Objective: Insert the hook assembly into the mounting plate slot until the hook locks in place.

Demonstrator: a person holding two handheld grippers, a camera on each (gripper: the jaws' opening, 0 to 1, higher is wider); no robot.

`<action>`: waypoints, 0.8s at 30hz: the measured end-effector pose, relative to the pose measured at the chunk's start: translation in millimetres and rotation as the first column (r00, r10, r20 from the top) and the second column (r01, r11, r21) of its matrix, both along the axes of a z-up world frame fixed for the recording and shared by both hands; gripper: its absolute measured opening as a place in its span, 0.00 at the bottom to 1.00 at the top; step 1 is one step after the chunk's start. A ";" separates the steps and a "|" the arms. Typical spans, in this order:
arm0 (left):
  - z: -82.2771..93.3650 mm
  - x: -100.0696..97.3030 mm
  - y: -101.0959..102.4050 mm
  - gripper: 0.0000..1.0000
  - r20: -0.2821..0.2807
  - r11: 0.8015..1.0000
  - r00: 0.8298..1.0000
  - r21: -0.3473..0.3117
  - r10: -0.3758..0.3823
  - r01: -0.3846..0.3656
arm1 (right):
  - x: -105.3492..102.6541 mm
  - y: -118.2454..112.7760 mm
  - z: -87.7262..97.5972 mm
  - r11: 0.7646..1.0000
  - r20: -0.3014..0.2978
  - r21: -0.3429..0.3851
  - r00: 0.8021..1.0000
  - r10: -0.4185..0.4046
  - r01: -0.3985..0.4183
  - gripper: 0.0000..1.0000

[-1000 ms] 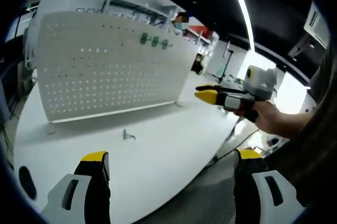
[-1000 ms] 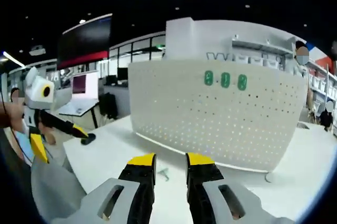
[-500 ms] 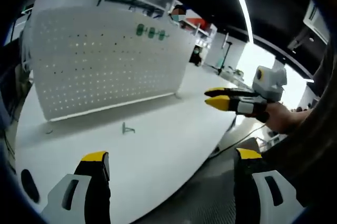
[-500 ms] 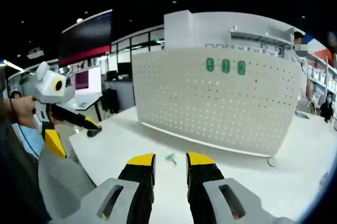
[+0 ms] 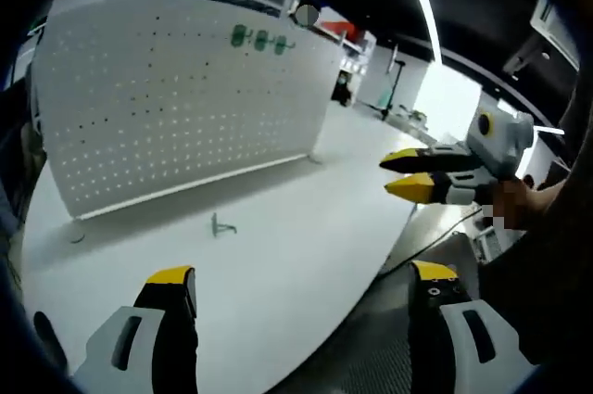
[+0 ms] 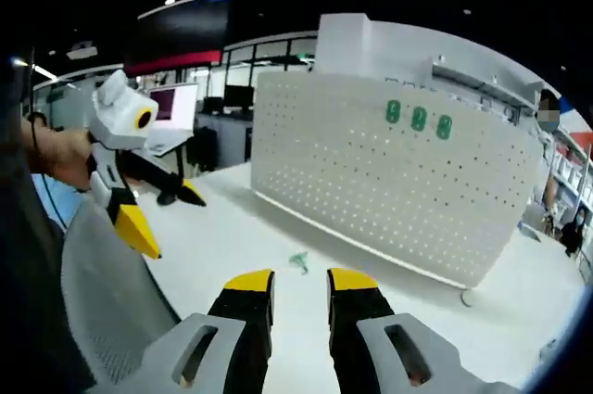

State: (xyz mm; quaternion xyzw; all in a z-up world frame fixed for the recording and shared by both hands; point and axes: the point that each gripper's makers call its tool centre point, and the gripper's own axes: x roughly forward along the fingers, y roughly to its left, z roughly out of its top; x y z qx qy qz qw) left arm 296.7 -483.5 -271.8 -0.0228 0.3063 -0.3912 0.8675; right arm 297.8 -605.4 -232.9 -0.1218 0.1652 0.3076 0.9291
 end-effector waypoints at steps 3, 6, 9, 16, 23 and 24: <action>-8.6 12.7 -1.7 0.98 -0.013 1.000 1.000 0.014 0.001 -0.001 | -1.7 -0.3 -5.8 1.000 -0.029 0.022 1.000 -0.005 0.006 0.21; -15.5 28.1 -3.3 0.97 -0.013 1.000 1.000 0.022 0.002 -0.002 | -3.1 -1.4 -9.7 0.999 -0.049 0.032 0.999 -0.011 0.012 0.21; -23.8 38.9 -4.1 0.96 -0.020 0.999 1.000 0.034 0.010 -0.009 | -4.4 -2.4 -14.4 0.999 -0.071 0.041 0.997 -0.014 0.017 0.21; -50.3 66.0 -4.6 0.95 -0.010 0.995 0.998 0.089 0.054 -0.053 | -8.4 5.4 -19.6 0.999 -0.100 0.049 0.995 0.002 0.003 0.21; -74.8 87.0 -18.6 0.90 -0.010 0.991 1.000 0.134 0.028 -0.026 | -7.1 13.8 -24.5 0.998 -0.121 0.056 0.992 0.018 -0.011 0.21; -78.0 89.7 -21.1 0.88 -0.016 0.990 1.000 0.138 0.023 -0.021 | -7.2 13.8 -25.3 0.998 -0.125 0.057 0.992 0.018 -0.011 0.21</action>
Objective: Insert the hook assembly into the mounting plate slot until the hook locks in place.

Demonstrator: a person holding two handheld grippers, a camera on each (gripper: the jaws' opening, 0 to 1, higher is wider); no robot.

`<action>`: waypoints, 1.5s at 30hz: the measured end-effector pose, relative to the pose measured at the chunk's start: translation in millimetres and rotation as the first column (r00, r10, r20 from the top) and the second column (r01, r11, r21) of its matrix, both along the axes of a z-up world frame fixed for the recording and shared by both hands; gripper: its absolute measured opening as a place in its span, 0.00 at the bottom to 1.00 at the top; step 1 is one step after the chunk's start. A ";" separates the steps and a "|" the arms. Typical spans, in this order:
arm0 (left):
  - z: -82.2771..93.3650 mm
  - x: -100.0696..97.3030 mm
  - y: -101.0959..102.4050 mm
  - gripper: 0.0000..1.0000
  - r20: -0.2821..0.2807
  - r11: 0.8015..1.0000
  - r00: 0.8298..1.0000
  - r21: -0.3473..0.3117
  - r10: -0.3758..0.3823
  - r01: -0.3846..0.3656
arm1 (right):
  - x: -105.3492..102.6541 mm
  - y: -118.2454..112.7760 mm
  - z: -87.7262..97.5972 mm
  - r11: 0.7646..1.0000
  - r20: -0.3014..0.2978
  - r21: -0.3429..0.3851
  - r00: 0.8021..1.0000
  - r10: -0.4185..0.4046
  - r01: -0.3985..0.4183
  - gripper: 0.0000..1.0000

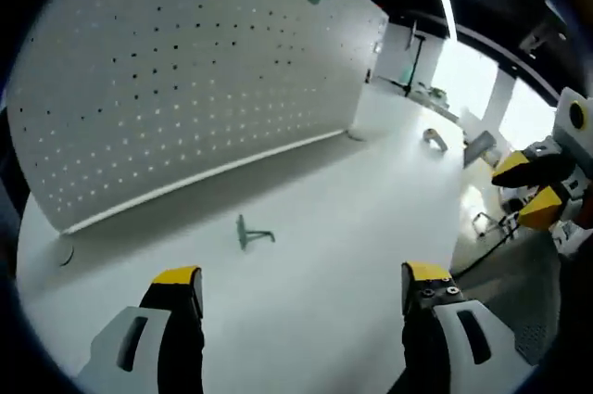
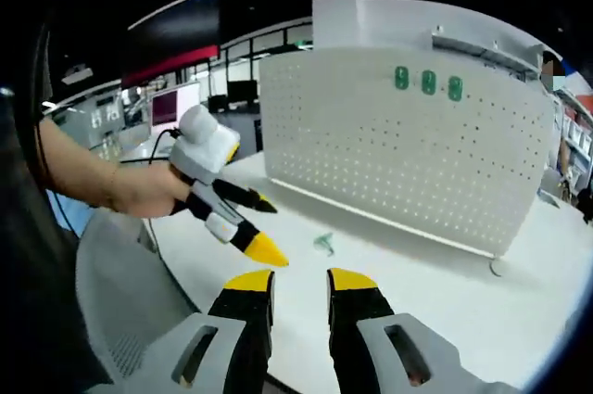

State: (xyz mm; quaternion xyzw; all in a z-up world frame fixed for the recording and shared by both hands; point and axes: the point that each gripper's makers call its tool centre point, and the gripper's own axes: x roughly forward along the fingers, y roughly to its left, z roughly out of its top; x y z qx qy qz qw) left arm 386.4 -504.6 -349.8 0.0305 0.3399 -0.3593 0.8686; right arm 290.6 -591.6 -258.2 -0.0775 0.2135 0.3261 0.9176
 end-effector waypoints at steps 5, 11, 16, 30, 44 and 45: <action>-15.4 18.6 -5.2 0.86 -0.009 1.000 1.000 0.012 0.014 -0.014 | 4.9 -1.0 0.5 1.000 0.009 -0.017 1.000 -0.002 0.002 0.21; -36.4 28.8 -8.9 0.77 -0.023 0.998 1.000 0.067 -0.006 0.008 | 8.2 -9.3 -4.2 1.000 -0.015 -0.009 1.000 -0.025 0.025 0.21; -45.4 37.9 -9.2 0.76 -0.027 0.997 1.000 0.077 -0.010 0.012 | 8.7 -13.2 -9.3 1.000 -0.032 -0.018 0.999 -0.022 0.022 0.21; -64.2 60.1 -8.4 0.64 -0.039 0.992 0.999 0.120 -0.034 0.038 | 26.7 -32.1 -18.5 0.997 -0.070 -0.003 0.995 -0.078 0.078 0.21; -65.1 72.2 -5.2 0.44 -0.001 0.974 0.996 0.213 -0.085 0.083 | 30.8 -39.7 -26.6 0.996 -0.094 -0.004 0.991 -0.091 0.091 0.20; -65.6 73.2 -4.3 0.42 0.000 0.972 0.996 0.218 -0.092 0.089 | 32.2 -40.7 -25.6 0.995 -0.088 -0.002 0.992 -0.095 0.095 0.20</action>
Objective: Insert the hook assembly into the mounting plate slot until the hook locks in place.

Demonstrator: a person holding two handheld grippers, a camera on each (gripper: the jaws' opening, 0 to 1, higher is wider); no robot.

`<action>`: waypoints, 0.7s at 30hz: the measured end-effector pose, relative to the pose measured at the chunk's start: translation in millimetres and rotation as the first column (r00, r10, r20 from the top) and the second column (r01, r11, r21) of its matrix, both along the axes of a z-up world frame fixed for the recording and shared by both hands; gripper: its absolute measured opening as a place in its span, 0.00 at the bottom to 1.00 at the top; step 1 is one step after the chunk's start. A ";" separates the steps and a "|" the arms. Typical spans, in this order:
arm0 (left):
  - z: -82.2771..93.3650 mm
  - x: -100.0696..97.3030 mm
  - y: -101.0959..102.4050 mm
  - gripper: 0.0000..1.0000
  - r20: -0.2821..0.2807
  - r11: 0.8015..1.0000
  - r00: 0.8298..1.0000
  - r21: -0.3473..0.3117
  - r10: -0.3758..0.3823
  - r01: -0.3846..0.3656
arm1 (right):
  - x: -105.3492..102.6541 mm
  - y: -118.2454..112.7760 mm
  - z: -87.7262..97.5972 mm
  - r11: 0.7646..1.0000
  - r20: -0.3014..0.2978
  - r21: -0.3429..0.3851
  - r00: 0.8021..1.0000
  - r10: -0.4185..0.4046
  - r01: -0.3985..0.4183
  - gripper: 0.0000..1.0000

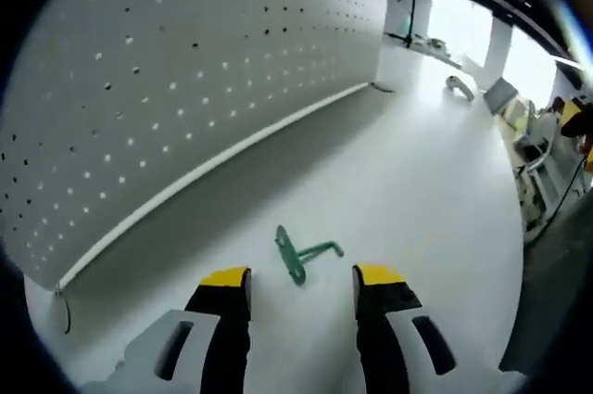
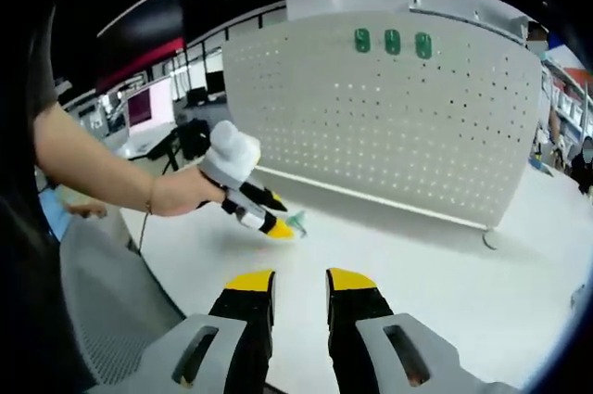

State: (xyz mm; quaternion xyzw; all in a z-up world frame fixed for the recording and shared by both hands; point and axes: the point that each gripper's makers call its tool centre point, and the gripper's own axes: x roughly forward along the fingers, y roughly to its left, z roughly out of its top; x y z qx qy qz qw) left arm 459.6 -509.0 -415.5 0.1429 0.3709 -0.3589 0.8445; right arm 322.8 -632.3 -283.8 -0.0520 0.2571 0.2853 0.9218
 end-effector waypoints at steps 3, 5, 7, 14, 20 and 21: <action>-0.4 2.2 -1.0 0.32 0.001 1.000 1.000 -0.004 -0.017 0.017 | 1.9 -2.2 -0.6 1.000 -0.001 0.004 1.000 -0.008 0.008 0.20; -1.7 3.9 -0.9 0.28 0.002 1.000 1.000 0.001 -0.024 0.024 | 2.4 -4.4 -2.7 1.000 -0.007 0.008 1.000 -0.017 0.017 0.20; -4.6 5.1 0.0 0.25 -0.001 1.000 1.000 0.011 -0.029 0.029 | 1.9 -5.5 -4.8 1.000 -0.014 0.010 1.000 -0.023 0.023 0.20; -9.2 10.0 -1.2 0.15 0.018 0.998 0.999 0.042 -0.049 0.048 | 1.1 -5.9 -9.9 1.000 -0.030 0.012 0.999 -0.029 0.029 0.20; -10.1 13.5 -0.5 0.06 0.044 0.996 0.997 0.060 -0.062 0.060 | 4.0 -5.7 -9.5 0.999 -0.028 0.013 0.999 -0.029 0.029 0.20; -10.1 14.0 0.5 0.06 0.047 0.996 0.997 0.064 -0.061 0.058 | 4.3 -6.1 -9.8 0.999 -0.029 0.014 0.999 -0.031 0.031 0.20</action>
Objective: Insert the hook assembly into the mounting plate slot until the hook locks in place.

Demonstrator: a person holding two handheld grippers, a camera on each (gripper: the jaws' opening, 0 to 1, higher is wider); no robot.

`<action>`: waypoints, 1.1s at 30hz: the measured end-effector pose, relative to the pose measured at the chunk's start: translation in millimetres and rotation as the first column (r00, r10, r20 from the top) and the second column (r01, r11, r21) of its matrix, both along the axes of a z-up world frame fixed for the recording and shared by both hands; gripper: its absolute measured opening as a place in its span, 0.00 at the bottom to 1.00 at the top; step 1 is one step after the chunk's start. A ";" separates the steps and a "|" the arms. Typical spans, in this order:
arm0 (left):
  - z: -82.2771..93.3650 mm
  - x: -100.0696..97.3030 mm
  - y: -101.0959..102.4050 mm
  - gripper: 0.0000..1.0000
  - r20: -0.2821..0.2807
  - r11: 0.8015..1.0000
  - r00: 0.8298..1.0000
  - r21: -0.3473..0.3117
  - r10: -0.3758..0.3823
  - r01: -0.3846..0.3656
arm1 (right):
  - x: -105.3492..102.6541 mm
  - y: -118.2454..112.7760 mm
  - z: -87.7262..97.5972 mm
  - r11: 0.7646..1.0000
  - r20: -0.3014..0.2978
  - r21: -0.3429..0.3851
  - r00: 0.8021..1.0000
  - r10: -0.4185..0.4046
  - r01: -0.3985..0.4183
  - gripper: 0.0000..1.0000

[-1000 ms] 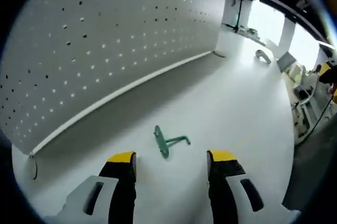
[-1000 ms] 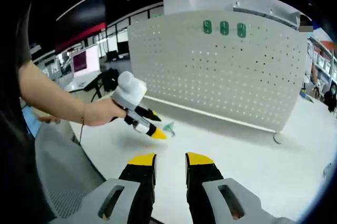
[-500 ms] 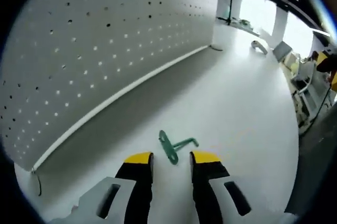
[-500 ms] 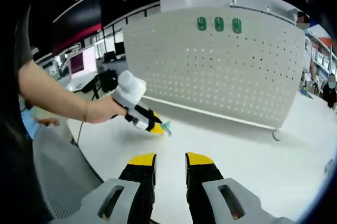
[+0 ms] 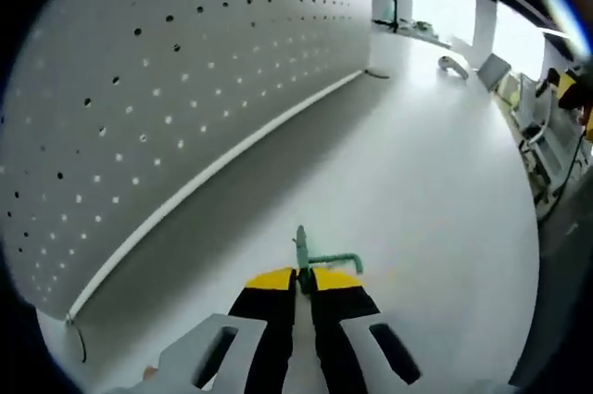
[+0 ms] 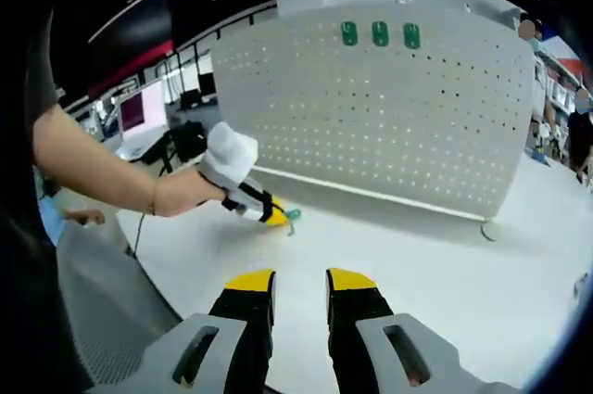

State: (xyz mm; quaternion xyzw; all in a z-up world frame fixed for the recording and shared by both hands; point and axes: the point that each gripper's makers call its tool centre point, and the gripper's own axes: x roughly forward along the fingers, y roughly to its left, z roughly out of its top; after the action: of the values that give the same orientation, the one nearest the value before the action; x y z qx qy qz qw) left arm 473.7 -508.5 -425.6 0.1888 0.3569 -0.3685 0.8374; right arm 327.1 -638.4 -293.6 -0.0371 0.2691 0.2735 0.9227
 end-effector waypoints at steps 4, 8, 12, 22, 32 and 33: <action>3.3 1.2 4.2 0.04 -0.009 1.000 1.000 -0.010 0.024 -0.024 | -0.1 -1.3 -0.9 1.000 -0.004 0.003 1.000 -0.006 0.006 0.20; 14.2 1.8 6.1 0.04 -0.019 0.997 0.999 -0.051 0.049 -0.050 | 0.1 -0.8 -0.5 1.000 -0.003 0.007 1.000 -0.007 0.007 0.20; 27.9 4.5 8.4 0.04 0.001 0.997 0.998 -0.056 0.056 -0.056 | 1.1 1.2 0.9 1.000 0.002 0.009 1.000 -0.003 0.003 0.20; 92.3 -2.8 6.0 0.04 0.054 0.989 0.996 -0.137 0.071 -0.063 | 6.9 0.6 15.2 1.000 0.043 0.003 0.999 0.009 -0.009 0.20; 151.4 -28.2 7.9 0.04 0.076 0.989 0.996 -0.147 0.036 -0.025 | 5.1 12.4 33.2 0.999 0.090 0.010 0.995 0.047 -0.048 0.21; 155.5 -29.8 8.4 0.04 0.080 0.989 0.996 -0.147 0.033 -0.021 | 4.9 13.7 34.7 0.999 0.092 0.010 0.994 0.051 -0.052 0.21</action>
State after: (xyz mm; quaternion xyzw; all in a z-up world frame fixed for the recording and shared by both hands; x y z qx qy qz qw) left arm 443.9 -500.1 -270.1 0.1369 0.2969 -0.3741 0.8678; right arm 331.9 -624.7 -258.9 -0.0506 0.2235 0.2967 0.9271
